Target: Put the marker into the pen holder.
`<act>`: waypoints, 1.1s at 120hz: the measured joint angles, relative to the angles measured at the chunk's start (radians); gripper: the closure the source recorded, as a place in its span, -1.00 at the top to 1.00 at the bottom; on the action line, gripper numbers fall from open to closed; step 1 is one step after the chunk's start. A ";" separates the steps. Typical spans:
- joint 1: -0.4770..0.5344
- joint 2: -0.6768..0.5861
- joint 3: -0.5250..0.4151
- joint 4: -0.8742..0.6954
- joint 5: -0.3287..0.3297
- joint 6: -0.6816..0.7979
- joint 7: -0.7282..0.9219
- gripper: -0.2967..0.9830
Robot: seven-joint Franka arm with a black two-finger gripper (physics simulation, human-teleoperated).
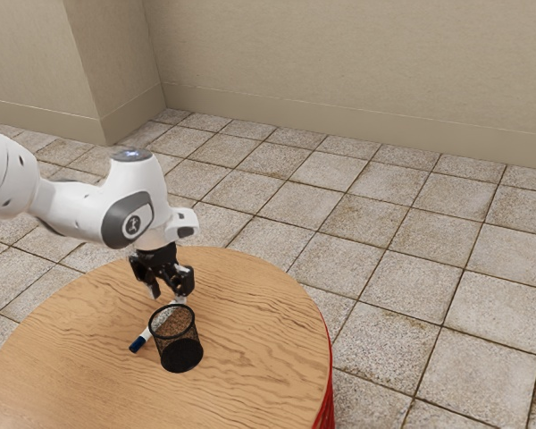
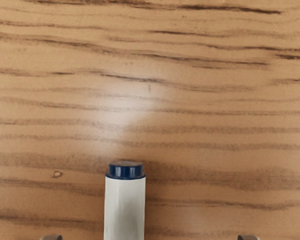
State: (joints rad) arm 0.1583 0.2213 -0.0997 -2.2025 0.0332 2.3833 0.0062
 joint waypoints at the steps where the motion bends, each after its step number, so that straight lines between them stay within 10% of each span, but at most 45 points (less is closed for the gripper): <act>1: 0.000 0.004 0.000 0.003 0.000 0.001 -0.001 0.14; 68: 0.012 0.096 0.000 0.038 0.006 0.029 -0.010 -0.06; 108: 0.012 0.089 0.000 0.038 0.011 0.032 -0.009 -0.58; 132: 0.009 -0.206 -0.036 0.030 0.024 -0.009 -0.024 -0.67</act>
State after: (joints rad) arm 0.1676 0.0154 -0.1360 -2.1728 0.0568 2.3740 -0.0179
